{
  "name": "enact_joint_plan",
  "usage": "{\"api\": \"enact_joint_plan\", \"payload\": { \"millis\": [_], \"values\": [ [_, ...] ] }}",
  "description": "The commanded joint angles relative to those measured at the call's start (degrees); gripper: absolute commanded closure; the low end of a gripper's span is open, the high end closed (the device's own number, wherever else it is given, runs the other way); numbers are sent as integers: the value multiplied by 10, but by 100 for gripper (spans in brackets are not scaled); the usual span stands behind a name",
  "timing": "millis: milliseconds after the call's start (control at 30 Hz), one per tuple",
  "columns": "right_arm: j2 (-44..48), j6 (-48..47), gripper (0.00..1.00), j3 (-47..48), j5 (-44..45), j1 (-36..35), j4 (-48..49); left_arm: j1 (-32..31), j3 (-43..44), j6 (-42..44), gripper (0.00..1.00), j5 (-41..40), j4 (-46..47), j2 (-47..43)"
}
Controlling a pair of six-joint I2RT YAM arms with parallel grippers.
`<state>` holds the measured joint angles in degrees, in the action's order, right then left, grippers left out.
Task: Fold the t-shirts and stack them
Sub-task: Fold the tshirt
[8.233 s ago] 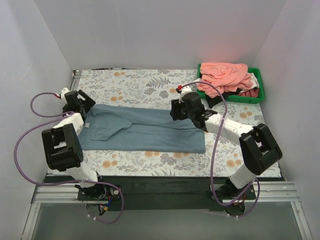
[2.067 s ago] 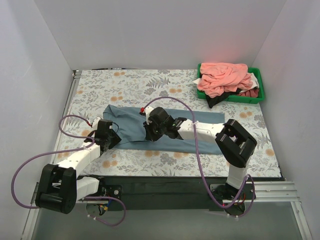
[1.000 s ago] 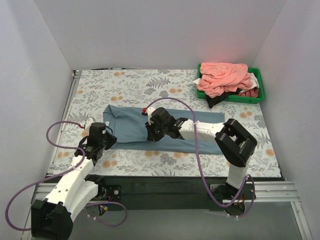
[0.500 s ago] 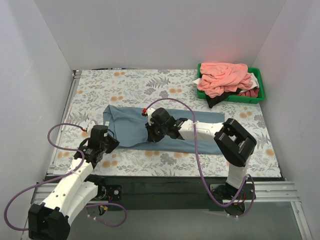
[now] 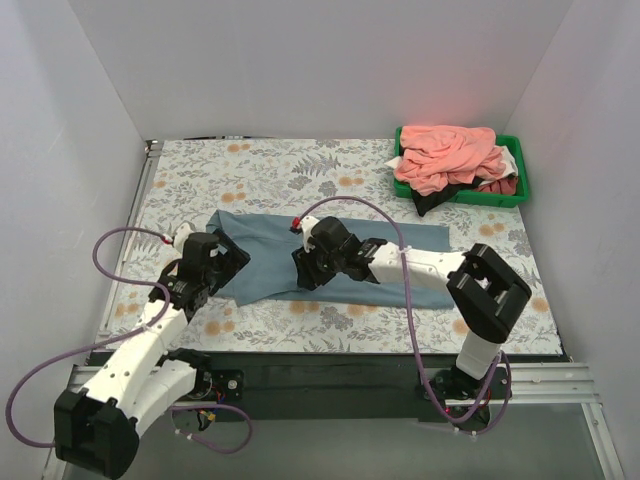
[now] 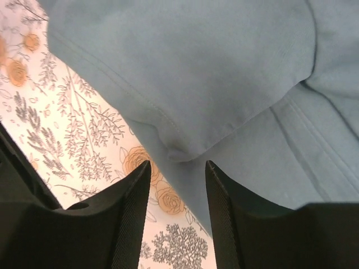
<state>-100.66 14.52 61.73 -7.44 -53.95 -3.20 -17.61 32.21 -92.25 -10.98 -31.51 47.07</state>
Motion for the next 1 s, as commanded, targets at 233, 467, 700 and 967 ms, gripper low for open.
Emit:
{"api": "enact_joint_plan", "payload": {
  "millis": [233,467,700,967],
  "values": [
    [100,-18,46,-50,23,92,-3,99,138,142,25,-59,248,263],
    [150,-25,45,-90,28,225,-1,164,225,168,29,-5,312,409],
    [159,-32,46,-108,59,349,-1,193,311,180,34,31,306,543],
    [131,-40,44,-108,106,433,0,207,342,189,42,75,309,603]
  ]
}}
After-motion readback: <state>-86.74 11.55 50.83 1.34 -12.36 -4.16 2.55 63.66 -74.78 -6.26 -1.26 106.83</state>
